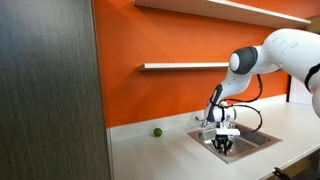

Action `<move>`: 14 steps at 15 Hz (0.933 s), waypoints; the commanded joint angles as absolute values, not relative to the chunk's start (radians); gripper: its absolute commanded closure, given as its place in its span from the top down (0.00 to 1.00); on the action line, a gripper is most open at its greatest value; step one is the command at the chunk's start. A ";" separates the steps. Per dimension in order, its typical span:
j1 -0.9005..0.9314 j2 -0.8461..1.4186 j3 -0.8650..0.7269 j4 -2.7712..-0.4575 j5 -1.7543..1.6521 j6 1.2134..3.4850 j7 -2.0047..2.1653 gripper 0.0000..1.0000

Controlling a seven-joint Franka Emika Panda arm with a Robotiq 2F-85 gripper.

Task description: Put the chocolate bar inside the sink

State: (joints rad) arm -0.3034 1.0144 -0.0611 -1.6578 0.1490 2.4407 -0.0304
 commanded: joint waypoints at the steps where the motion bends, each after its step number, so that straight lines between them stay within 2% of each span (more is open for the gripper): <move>1: -0.325 1.043 -0.047 -1.594 0.162 2.375 -0.058 0.62; 4: -0.323 1.042 -0.049 -1.589 0.164 2.367 -0.053 0.82; 6: -0.320 1.029 -0.052 -1.599 0.164 2.371 -0.049 0.99; 14: -0.307 0.976 -0.062 -1.646 0.163 2.396 -0.035 1.00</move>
